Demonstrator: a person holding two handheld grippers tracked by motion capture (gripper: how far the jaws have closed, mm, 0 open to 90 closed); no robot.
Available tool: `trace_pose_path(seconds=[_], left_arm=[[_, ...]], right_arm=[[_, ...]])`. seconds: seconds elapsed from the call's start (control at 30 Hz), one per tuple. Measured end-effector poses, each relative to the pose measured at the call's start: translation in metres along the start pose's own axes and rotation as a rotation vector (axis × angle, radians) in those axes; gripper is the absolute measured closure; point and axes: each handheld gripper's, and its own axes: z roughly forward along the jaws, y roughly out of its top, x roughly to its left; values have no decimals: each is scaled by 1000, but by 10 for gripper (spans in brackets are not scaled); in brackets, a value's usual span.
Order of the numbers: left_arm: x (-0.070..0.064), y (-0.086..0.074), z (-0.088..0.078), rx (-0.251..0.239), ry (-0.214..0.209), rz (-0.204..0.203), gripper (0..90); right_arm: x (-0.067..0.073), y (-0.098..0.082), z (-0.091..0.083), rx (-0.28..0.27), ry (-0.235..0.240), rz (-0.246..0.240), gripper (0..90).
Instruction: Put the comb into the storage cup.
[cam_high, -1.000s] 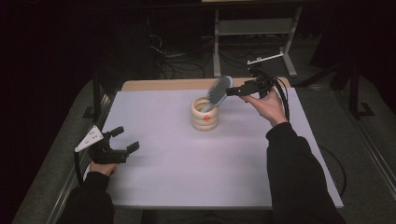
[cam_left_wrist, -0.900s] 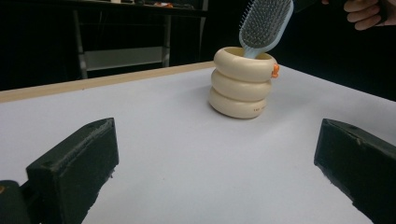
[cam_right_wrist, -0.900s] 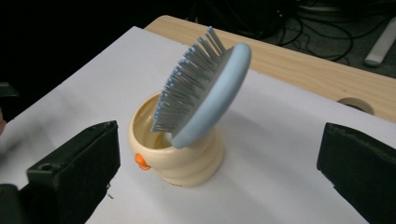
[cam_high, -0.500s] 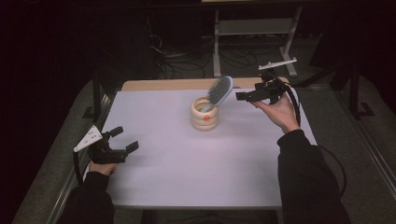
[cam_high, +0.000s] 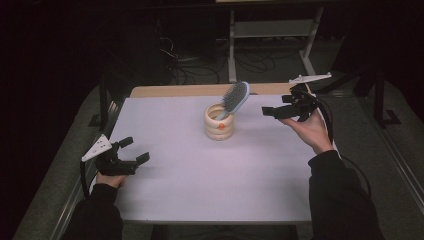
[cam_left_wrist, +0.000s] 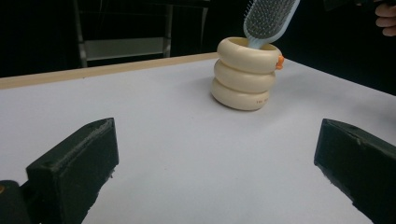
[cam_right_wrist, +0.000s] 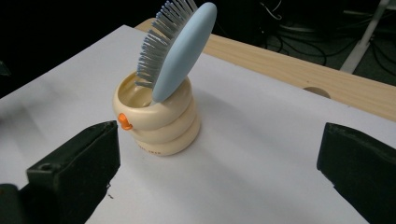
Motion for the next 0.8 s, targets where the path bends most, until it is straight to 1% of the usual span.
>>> trace_pose_path(seconds=[0.1,0.37,0.5,0.57,0.7,0.8], left_arm=[[0,0,1,9,-1,4,0],[0,-1,1,11,0,1,0],[-1,-1,2,30,8,10,0],[-1,-2,2,37,7,11,0],[0,-2,2,37,5,6,0],[0,-2,2,38,6,4,0]], right_arm=[[0,-5,-4,-4,-11,-18,0],[-2,-21,-14,-11,-29,-27,0],[-1,-30,-20,-22,-37,-33,0],[-1,-35,-24,-24,-51,-43,0],[-2,-46,-31,-29,-53,-34,0],[-2,-55,-34,-41,-56,-37,0]])
